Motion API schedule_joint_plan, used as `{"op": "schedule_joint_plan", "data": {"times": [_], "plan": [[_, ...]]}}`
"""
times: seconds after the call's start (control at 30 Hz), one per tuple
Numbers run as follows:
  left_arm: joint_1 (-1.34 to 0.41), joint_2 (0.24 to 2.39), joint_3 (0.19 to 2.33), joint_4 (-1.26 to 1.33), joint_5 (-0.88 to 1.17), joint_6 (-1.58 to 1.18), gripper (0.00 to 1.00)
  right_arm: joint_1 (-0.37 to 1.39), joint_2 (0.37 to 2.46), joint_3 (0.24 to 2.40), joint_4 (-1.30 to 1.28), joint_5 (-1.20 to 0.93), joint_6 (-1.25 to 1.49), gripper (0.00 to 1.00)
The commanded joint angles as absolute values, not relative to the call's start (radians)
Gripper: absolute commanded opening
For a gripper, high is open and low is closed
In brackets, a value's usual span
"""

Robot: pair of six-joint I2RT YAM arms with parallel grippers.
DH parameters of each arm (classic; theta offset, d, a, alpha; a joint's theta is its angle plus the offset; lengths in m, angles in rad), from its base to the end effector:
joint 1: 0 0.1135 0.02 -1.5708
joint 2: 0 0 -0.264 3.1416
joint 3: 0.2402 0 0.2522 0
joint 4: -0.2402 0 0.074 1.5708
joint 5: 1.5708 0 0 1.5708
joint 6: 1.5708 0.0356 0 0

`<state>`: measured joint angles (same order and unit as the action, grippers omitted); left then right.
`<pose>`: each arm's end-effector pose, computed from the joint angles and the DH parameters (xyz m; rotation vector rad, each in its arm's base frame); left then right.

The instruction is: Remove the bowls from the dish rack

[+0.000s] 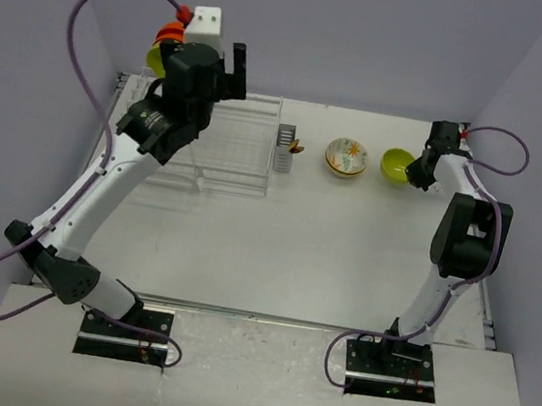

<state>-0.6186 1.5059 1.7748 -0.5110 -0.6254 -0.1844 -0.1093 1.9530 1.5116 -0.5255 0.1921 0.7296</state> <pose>0.2752 -0.1703 0.4752 -0.0545 1.7656 -0.0145 0.4241 -0.0534 0.2184 1.0912 2.2621 0.0083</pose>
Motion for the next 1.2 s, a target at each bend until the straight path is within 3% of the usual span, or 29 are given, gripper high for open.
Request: {"op": "schedule_joint_plan", "data": {"times": [0.0, 0.1, 0.17, 0.2, 0.27, 0.3, 0.4, 0.63, 0.73, 0.87, 0.97, 1.17], "plan": [[-0.52, 1.424, 1.775, -0.492, -0.552, -0.379, 1.0, -0.124, 1.979, 1.598, -0.474, 0.203, 0.77, 0.0], [-0.419, 1.424, 1.778, -0.502, -0.526, -0.438, 1.0, -0.13, 2.006, 1.623, -0.5, 0.176, 0.766, 0.03], [-0.355, 1.43, 1.779, -0.502, -0.427, -0.483, 1.0, -0.13, 1.996, 1.609, -0.492, 0.164, 0.75, 0.19], [-0.291, 1.439, 1.785, -0.503, -0.392, -0.535, 1.0, -0.13, 1.993, 1.602, -0.492, 0.157, 0.747, 0.36], [-0.23, 1.45, 1.787, -0.496, -0.294, -0.586, 1.0, -0.13, 1.974, 1.57, -0.488, 0.153, 0.742, 0.47], [-0.206, 1.46, 1.786, -0.488, -0.264, -0.624, 1.0, -0.132, 1.95, 1.557, -0.488, 0.153, 0.741, 0.6], [-0.128, 1.48, 1.795, -0.463, -0.204, -0.695, 1.0, -0.132, 1.857, 1.51, -0.48, 0.15, 0.733, 0.68], [0.063, 1.511, 1.691, -0.297, 0.055, -1.02, 1.0, -0.133, 1.492, 1.379, -0.456, 0.14, 0.697, 0.82], [0.086, 1.543, 1.664, -0.232, 0.132, -1.113, 0.99, -0.133, 1.352, 1.304, -0.414, -0.001, 0.672, 0.9], [0.097, 1.588, 1.66, -0.22, 0.149, -1.221, 0.94, -0.133, 1.204, 1.223, -0.355, -0.259, 0.693, 0.9], [0.097, 1.6, 1.637, -0.195, 0.153, -1.271, 0.92, -0.133, 1.088, 1.148, -0.321, -0.304, 0.716, 0.9], [0.097, 1.649, 1.626, -0.187, 0.121, -1.325, 0.76, -0.133, 0.95, 1.121, -0.347, -0.364, 0.719, 0.9]]}}
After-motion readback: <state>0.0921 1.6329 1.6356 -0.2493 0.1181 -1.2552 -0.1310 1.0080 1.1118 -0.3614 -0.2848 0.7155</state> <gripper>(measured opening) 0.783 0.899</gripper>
